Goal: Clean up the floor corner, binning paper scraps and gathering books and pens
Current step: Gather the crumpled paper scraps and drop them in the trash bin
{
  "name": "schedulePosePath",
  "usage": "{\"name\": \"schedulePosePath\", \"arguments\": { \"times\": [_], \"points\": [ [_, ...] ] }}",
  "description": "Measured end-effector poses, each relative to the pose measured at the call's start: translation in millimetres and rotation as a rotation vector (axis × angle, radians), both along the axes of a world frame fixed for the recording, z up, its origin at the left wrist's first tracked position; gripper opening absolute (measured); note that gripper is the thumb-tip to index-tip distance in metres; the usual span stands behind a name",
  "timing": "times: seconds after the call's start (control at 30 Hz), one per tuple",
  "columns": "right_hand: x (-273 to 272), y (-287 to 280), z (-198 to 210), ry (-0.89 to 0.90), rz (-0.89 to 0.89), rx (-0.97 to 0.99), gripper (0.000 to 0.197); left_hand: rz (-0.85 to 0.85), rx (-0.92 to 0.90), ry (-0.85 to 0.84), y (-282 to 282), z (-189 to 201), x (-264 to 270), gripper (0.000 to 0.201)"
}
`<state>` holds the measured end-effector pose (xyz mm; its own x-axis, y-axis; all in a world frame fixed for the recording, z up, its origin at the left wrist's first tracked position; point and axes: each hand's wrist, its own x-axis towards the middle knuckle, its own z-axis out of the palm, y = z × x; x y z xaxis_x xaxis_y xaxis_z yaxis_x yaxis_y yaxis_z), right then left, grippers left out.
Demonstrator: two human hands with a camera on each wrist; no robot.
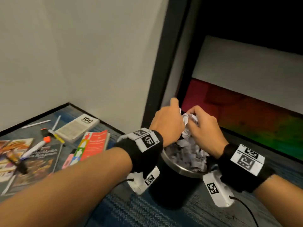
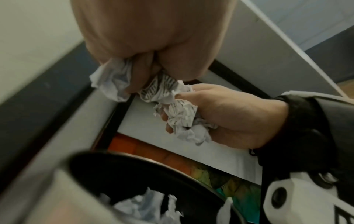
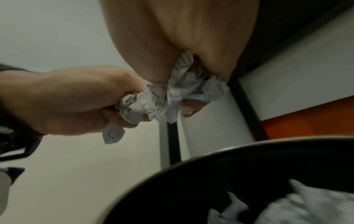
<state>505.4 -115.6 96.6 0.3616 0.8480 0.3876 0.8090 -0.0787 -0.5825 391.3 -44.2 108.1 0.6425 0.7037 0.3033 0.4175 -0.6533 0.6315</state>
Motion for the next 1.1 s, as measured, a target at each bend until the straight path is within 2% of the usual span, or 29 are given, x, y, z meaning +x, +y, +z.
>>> {"name": "schedulePosePath", "arguments": {
  "times": [0.1,0.17,0.27,0.37,0.43,0.5,0.6,0.73,0.87,1.0,1.1],
  "points": [
    [36,-16,-22,0.013,-0.042,-0.15,0.008,-0.023,-0.083,0.106,-12,-21,45,0.02],
    [48,-22,-33,0.073,-0.025,-0.292,0.015,-0.017,-0.116,0.186,-10,-37,62,0.023],
    [60,-24,-39,0.12,-0.027,-0.436,0.024,0.03,-0.178,0.353,0,-53,71,0.042],
    [71,-20,-36,0.102,-0.076,-0.387,0.041,-0.044,-0.134,0.376,6,-55,67,0.041],
    [74,-13,-29,0.019,-0.081,-0.333,0.033,-0.096,-0.043,0.319,9,-50,59,0.025],
    [71,-4,-21,-0.076,-0.044,-0.303,0.025,-0.074,-0.005,0.281,16,-45,50,0.012],
    [51,13,-10,-0.17,0.052,-0.272,0.017,0.003,-0.015,0.277,27,-38,27,0.014],
    [-1,39,9,-0.315,0.167,-0.24,0.01,0.083,0.04,0.367,47,-21,-27,0.012],
    [-68,72,23,-0.393,0.319,-0.246,0.011,0.171,0.094,0.583,67,1,-106,0.021],
    [-168,110,19,-0.458,0.516,-0.262,0.018,0.315,0.09,0.712,82,9,-223,0.025],
    [-249,128,5,-0.549,0.636,-0.312,0.029,0.4,0.067,0.78,85,-1,-314,0.024]
  ]
}}
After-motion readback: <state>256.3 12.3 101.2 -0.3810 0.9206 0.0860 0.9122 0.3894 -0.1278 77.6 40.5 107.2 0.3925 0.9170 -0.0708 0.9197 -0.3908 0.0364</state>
